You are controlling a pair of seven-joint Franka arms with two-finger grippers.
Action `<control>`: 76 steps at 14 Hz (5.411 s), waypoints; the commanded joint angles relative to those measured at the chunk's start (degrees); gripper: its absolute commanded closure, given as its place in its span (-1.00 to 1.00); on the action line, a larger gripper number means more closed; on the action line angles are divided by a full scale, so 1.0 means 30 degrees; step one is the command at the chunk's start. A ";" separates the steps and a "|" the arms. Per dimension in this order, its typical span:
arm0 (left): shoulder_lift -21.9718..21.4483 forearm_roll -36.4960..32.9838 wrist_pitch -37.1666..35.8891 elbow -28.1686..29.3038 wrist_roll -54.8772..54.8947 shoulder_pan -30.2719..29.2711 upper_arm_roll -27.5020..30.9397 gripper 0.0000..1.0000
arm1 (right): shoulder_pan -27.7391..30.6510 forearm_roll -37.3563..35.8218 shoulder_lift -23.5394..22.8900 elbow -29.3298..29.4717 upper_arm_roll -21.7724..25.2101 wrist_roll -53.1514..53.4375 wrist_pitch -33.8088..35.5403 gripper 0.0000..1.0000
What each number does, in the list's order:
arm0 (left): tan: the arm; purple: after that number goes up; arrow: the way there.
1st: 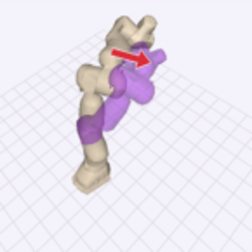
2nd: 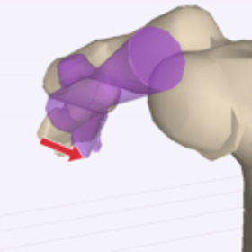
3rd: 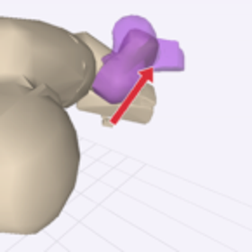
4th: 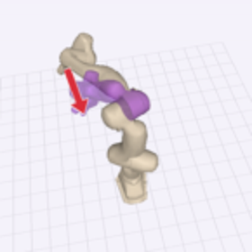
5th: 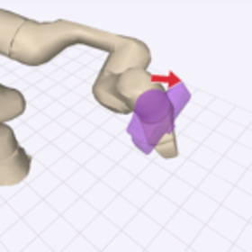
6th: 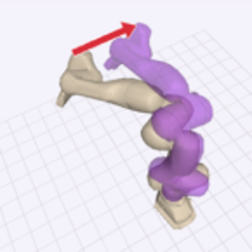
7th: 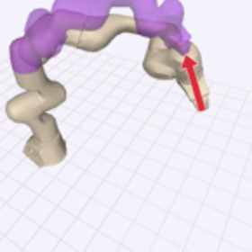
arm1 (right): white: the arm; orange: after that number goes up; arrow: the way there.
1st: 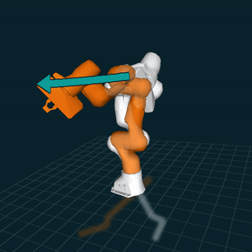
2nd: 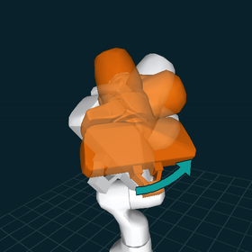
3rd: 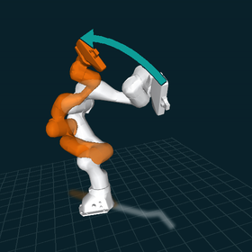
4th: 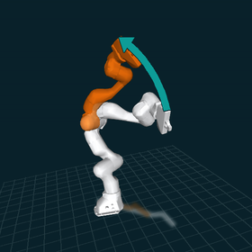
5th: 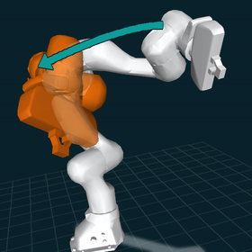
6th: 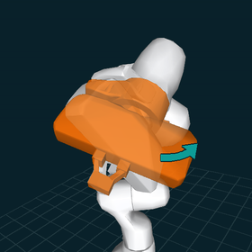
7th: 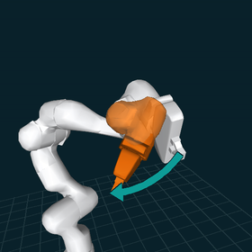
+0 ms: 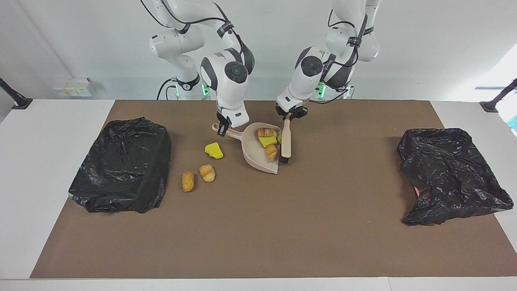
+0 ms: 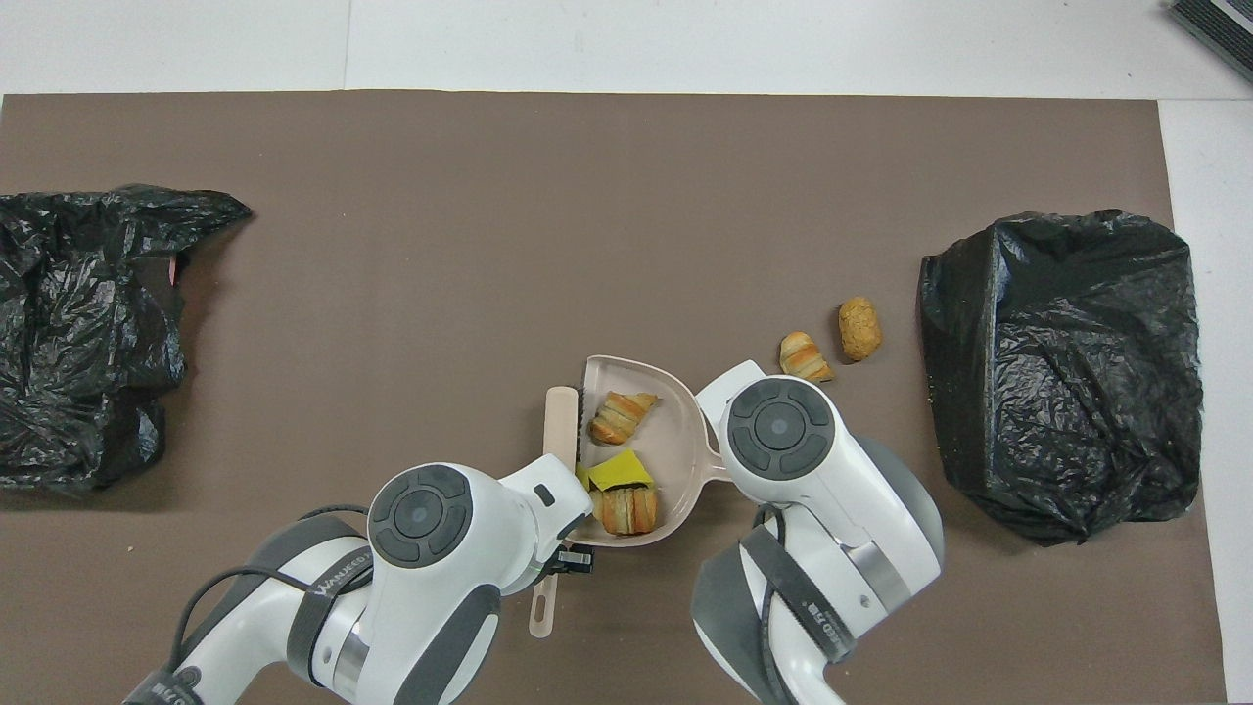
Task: Sweep and dump trash in bin
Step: 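Brush the bread and sponge pieces into the dustpan with the left gripper, then carry the dustpan over the black bag with the right gripper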
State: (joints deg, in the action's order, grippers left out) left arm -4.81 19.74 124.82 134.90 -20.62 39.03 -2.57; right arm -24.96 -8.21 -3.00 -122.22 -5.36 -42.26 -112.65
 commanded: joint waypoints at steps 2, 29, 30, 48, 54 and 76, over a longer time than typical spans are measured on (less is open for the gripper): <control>0.0052 0.2728 0.0463 -0.0403 -0.0042 0.0291 0.0036 1.00 | 0.0030 0.0362 -0.0261 0.0282 -0.0089 0.0200 -0.0391 1.00; -0.0710 0.9963 0.1899 -0.2339 -0.5079 -0.2200 -0.1429 1.00 | 0.0030 0.0362 -0.0261 0.0252 -0.0089 0.0259 -0.0391 1.00; -0.0739 1.0466 0.1899 -0.2338 -0.5777 -0.2171 -0.1429 1.00 | 0.0030 0.0362 -0.0261 0.0252 -0.0089 0.0259 -0.0391 1.00; -0.1003 -0.2437 -0.0766 0.0445 -0.6136 -0.3167 -0.1341 1.00 | 0.0060 0.0362 -0.0261 0.0194 -0.0060 0.0259 -0.0420 1.00; -0.0974 -0.4851 -0.1352 0.0328 -0.4823 -0.4306 -0.1253 1.00 | 0.0293 0.0392 0.0117 0.0282 -0.0060 0.0317 -0.0129 1.00; -0.0212 -0.3039 -0.1148 0.0063 -0.9095 0.1493 -0.1517 1.00 | 1.7106 0.0308 0.2028 0.6317 0.0936 -1.7865 0.0908 1.00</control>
State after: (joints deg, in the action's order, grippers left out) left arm -5.80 9.10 121.02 135.28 -47.39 43.56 -8.05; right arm 24.07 -4.84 4.22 -104.13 -2.06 -90.91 -106.54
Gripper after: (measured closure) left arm 0.731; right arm 0.674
